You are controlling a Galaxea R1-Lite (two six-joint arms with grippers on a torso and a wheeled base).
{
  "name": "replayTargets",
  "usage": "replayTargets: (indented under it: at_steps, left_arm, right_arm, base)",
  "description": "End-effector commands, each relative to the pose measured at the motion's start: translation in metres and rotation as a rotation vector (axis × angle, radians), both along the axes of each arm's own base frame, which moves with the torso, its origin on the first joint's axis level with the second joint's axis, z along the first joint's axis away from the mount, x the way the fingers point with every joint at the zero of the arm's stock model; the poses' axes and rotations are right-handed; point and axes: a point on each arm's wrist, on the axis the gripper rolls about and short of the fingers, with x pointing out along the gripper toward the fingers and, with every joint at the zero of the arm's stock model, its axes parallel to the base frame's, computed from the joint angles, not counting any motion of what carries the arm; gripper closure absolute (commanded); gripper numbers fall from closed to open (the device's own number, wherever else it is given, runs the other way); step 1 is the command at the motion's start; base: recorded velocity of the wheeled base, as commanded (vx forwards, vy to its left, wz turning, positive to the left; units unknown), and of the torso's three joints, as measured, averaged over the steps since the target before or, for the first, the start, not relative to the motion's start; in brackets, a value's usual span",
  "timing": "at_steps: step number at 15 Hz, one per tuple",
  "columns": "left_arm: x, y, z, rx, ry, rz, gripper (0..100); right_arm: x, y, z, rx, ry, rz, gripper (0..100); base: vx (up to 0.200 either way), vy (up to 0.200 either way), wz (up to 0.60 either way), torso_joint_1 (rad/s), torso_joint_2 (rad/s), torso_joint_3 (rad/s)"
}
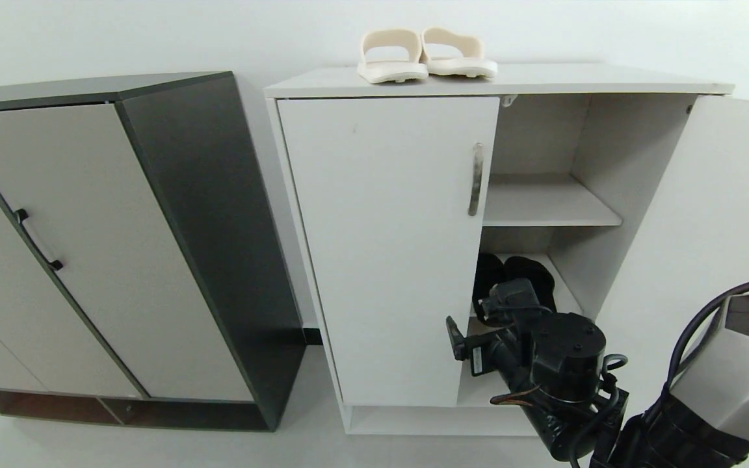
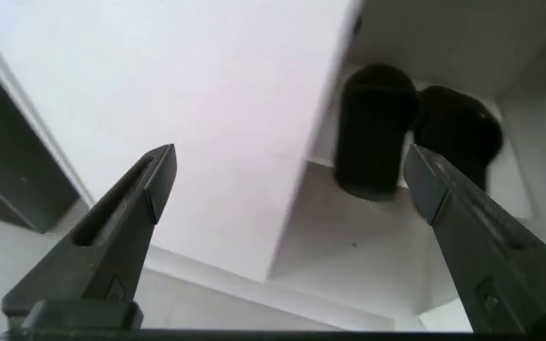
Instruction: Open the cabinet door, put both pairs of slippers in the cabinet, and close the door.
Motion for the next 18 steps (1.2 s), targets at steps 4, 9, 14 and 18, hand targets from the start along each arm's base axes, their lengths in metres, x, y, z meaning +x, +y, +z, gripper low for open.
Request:
replayTargets:
  at_steps: [4, 9, 14, 18]
  left_arm:
    - [0.0001, 0.0, 0.0001, 0.0, 0.001, -0.001, 100]
    - [0.0001, 0.0, 0.0001, -0.001, 0.001, 0.001, 100]
    - [0.0001, 0.0, 0.0001, -0.003, 0.001, 0.001, 100]
    - [0.0001, 0.0, 0.0001, -0.001, 0.001, -0.001, 100]
  right_arm:
    - [0.0, -0.0005, -0.0015, -0.006, 0.004, 0.0, 0]
    - [0.0017, -0.0017, -0.0014, -0.003, 0.002, -0.006, 0]
    - [0.0023, -0.001, 0.0022, 0.028, -0.028, 0.0, 0]
    - [0.0025, -0.0008, 0.0041, 0.046, -0.044, 0.0, 0]
  base:
    - [0.0, 0.2, 0.0, 0.004, 0.0, -0.001]
    - [0.0, 0.0, 0.0, 0.0, 0.0, 0.0]
    - [0.0, 0.0, 0.0, 0.0, 0.0, 0.0]
    - [0.0, 0.0, 0.0, 0.0, 0.0, 0.0]
